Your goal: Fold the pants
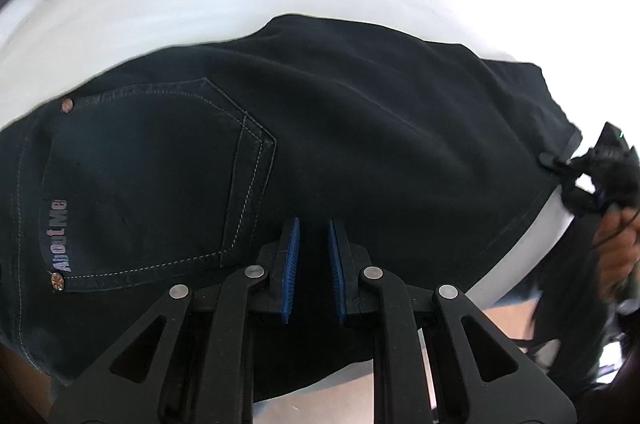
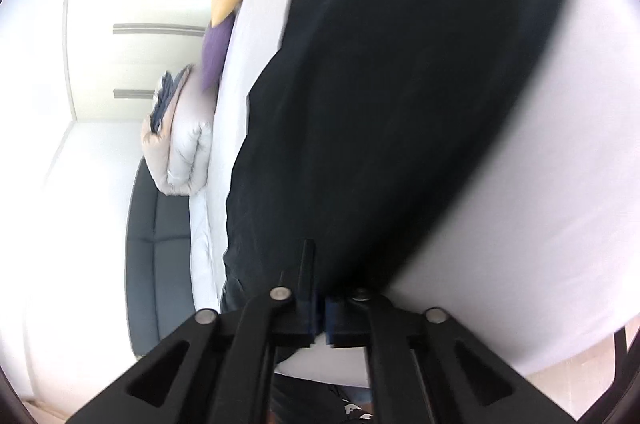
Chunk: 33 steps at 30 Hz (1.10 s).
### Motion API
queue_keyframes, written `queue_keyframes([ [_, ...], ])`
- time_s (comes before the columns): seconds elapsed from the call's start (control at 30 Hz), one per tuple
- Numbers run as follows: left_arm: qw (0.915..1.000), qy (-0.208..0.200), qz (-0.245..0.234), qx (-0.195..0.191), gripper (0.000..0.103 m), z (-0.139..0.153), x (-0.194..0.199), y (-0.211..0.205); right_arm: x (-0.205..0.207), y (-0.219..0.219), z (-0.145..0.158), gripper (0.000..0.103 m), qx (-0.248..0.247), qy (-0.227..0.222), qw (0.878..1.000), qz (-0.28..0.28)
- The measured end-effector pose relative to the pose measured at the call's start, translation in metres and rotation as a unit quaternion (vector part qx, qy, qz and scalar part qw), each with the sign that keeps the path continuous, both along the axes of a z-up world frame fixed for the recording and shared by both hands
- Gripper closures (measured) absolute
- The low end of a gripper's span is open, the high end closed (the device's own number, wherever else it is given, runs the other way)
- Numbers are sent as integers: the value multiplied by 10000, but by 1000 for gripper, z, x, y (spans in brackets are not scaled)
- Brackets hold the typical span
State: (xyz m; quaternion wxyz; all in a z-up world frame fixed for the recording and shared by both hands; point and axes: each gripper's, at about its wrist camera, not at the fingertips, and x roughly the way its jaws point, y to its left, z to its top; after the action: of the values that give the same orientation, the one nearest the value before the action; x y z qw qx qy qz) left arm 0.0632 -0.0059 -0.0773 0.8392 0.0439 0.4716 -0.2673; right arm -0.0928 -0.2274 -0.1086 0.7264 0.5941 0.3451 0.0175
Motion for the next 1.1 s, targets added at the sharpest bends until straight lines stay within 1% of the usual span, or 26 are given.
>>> queue_keyframes([
  [0.13, 9998, 160, -25, -132, 89, 0, -6, 13, -10, 0, 1, 103, -297, -78, 9995, 41],
  [0.27, 9993, 177, 45, -312, 89, 0, -17, 29, -15, -2, 3, 103, -310, -175, 9993, 145],
  [0.3, 9991, 182, 88, -371, 89, 1, -17, 31, -18, -4, 4, 99, -268, -130, 9994, 149],
  [0.33, 9991, 183, 103, -377, 89, 1, -20, 33, -20, -4, 8, 97, -278, -78, 9994, 169],
  [0.37, 9991, 179, 121, -362, 89, -1, -21, 32, -25, -6, 16, 91, -452, 31, 9988, 177],
  [0.4, 9993, 139, 122, -320, 88, 4, -22, 33, -31, -8, 27, 84, -748, 174, 9969, 165],
  [0.43, 9994, 69, 110, -307, 89, 9, -24, 34, -34, -9, 36, 80, -1033, 274, 9942, 130],
  [0.47, 9993, -4, 102, -352, 88, 15, -23, 35, -39, -14, 50, 79, -1354, 282, 9904, 54],
  [0.5, 9991, -44, 96, -406, 88, 22, -20, 35, -40, -18, 63, 80, -1515, 117, 9884, -24],
  [0.53, 9988, -69, 92, -483, 89, 28, -14, 33, -39, -23, 73, 80, -1529, -62, 9882, -80],
  [0.6, 9988, -120, 91, -465, 88, 35, 0, 25, -21, -26, 86, 80, -1414, -389, 9892, 0],
  [0.63, 9989, -164, 89, -424, 88, 37, 8, 19, -7, -22, 87, 80, -1354, -416, 9898, 143],
  [0.7, 9990, -160, 58, -401, 88, 38, 22, 7, 36, -1, 83, 80, -1178, -474, 9892, 738],
  [0.73, 9994, -95, 105, -318, 88, 34, 32, 0, 54, 10, 80, 80, -1115, -523, 9874, 996],
  [0.77, 9996, -34, 153, -243, 88, 30, 40, -5, 74, 24, 74, 80, -1087, -460, 9853, 1235],
  [0.8, 9997, 94, 182, -142, 88, 23, 47, -10, 86, 34, 69, 80, -1048, -386, 9841, 1382],
  [0.83, 9994, 281, 206, -15, 88, 11, 53, -13, 105, 46, 59, 80, -882, -359, 9814, 1665],
  [0.87, 9992, 342, 225, 4, 89, 5, 54, -13, 121, 53, 48, 80, -720, -361, 9798, 1833],
  [0.93, 9992, 297, 245, -111, 89, 0, 54, -8, 137, 54, 28, 80, -784, 2, 9809, 1782],
  [0.97, 9991, 309, 249, -164, 89, 0, 54, -6, 142, 51, 19, 92, -774, 76, 9810, 1779],
  [1.0, 9988, 341, 263, -232, 89, -1, 55, -3, 145, 40, 11, 103, -718, 38, 9836, 1655],
  [1.07, 9983, 392, 267, -336, 89, -3, 55, 5, 139, 14, 7, 103, -664, -37, 9885, 1361],
  [1.1, 9981, 407, 272, -372, 89, -4, 56, 7, 136, -2, 7, 103, -671, -112, 9915, 1105],
])
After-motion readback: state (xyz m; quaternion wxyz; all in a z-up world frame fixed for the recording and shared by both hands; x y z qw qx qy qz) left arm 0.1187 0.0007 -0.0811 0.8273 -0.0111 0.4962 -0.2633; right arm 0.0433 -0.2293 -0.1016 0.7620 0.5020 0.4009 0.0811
